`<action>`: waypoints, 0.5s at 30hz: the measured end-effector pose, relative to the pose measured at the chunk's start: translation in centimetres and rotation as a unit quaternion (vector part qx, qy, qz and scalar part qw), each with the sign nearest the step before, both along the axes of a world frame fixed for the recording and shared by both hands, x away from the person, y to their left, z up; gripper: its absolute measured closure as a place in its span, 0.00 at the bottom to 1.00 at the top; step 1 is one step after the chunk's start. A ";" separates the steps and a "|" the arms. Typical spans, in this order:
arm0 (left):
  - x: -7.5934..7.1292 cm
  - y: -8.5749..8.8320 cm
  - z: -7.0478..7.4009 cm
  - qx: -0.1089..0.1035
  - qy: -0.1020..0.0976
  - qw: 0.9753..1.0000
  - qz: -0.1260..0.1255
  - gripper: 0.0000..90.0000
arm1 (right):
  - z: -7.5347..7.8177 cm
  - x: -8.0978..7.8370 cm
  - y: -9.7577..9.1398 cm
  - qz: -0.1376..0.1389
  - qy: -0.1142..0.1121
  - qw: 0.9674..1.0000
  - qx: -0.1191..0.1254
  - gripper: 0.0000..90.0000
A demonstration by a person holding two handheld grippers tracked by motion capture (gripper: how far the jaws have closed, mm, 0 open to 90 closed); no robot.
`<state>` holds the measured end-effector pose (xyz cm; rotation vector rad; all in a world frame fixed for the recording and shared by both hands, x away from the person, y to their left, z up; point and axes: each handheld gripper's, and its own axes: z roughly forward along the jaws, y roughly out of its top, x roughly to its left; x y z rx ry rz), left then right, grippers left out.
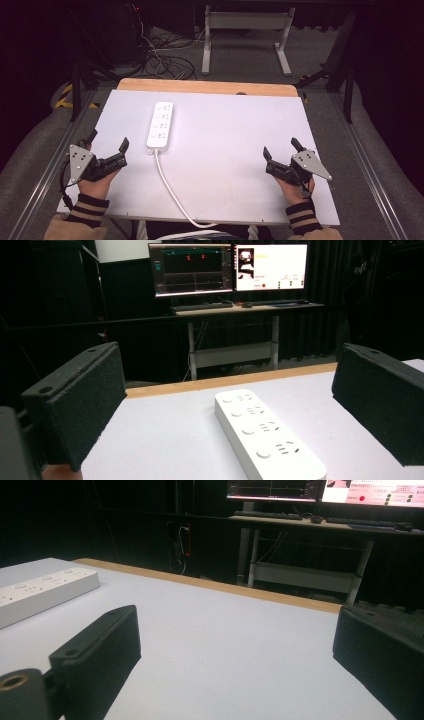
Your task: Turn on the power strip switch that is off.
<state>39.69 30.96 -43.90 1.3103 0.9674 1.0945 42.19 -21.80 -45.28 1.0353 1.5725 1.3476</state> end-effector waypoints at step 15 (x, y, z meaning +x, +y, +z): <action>0.1 0.0 0.1 -0.002 -0.001 1.000 0.000 0.03 | 0.0 0.0 0.1 0.001 0.000 1.000 -0.003 0.07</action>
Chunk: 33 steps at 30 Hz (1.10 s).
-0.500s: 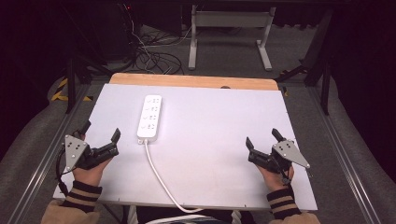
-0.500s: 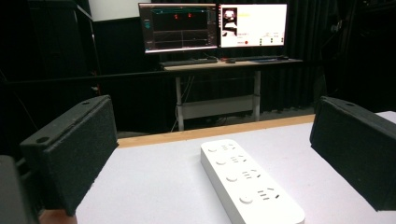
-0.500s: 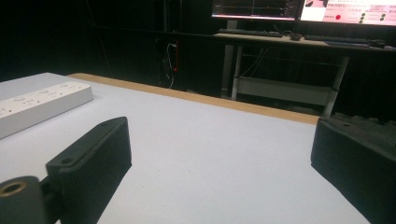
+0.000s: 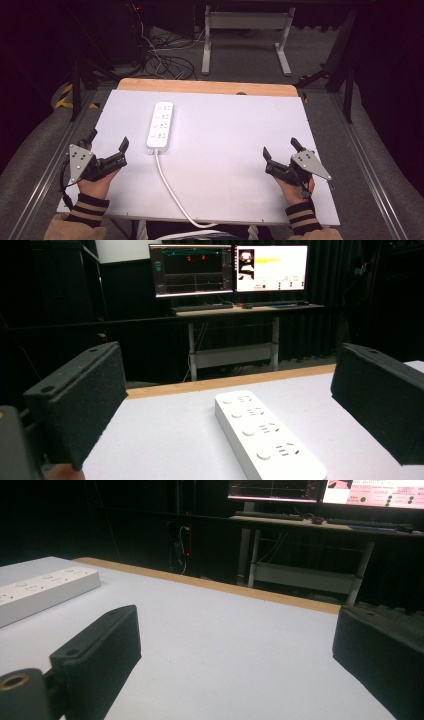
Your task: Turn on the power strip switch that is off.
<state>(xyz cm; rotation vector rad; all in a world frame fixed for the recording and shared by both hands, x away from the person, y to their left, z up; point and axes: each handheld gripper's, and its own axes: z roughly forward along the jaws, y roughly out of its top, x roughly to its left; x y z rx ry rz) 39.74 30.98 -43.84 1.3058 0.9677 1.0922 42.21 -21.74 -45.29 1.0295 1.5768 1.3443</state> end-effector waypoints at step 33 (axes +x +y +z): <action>1.9 -0.5 3.7 0.027 0.085 0.996 -0.030 1.00 | -0.1 -0.1 -0.1 -0.002 0.007 1.000 -0.002 0.08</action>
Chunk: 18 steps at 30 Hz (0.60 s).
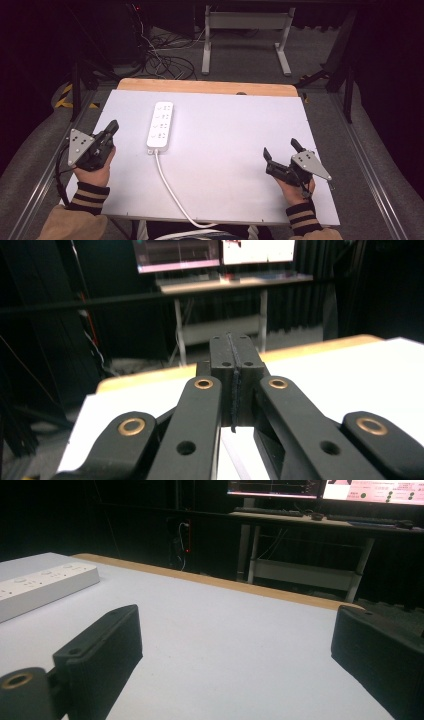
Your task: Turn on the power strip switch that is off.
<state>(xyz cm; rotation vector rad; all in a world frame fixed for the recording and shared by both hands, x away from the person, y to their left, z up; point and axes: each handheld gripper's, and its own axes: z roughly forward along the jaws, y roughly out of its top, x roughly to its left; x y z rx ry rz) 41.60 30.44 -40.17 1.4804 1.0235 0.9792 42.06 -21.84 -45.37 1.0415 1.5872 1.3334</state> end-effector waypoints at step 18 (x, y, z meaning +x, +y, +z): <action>8.7 -4.5 -1.4 0.097 0.244 0.963 -0.061 1.00 | -0.1 0.0 0.0 0.001 0.004 1.000 -0.006 0.08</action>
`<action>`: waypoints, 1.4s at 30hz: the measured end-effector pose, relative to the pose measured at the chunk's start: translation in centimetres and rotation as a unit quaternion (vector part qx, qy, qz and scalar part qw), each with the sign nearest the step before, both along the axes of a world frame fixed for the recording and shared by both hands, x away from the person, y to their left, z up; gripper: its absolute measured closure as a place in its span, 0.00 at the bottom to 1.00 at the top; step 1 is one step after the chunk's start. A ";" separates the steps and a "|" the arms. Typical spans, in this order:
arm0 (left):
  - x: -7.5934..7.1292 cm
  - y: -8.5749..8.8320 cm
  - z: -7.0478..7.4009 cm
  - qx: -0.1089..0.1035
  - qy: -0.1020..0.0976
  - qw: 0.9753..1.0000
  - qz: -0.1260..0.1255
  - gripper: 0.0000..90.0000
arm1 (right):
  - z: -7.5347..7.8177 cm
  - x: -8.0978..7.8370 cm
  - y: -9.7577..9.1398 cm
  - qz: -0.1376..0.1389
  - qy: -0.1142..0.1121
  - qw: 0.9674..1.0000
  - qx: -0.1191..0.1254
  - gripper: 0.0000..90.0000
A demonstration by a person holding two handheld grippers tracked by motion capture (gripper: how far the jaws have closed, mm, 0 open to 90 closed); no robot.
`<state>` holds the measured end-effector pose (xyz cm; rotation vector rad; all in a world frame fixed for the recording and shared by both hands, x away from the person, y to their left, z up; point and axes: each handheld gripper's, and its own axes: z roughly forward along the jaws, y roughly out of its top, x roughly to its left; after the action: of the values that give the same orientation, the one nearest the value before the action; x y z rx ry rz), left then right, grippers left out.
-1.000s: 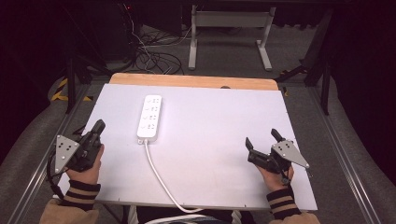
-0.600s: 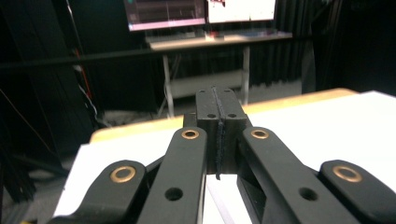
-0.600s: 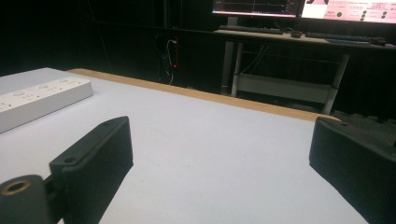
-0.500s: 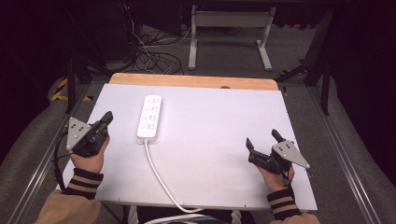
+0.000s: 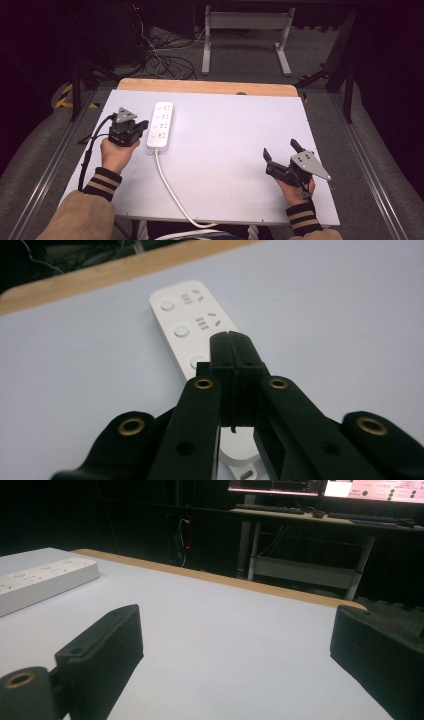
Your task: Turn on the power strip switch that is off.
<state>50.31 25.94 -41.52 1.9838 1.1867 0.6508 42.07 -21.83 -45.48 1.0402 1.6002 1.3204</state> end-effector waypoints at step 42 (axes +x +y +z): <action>3.0 -1.5 -3.5 0.070 0.085 0.994 0.004 1.00 | 0.1 -0.5 0.1 0.000 -0.002 1.000 -0.013 0.09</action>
<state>53.36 24.43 -45.00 2.1884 1.2803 0.5931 41.55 -21.73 -45.42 1.0209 1.6104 1.2977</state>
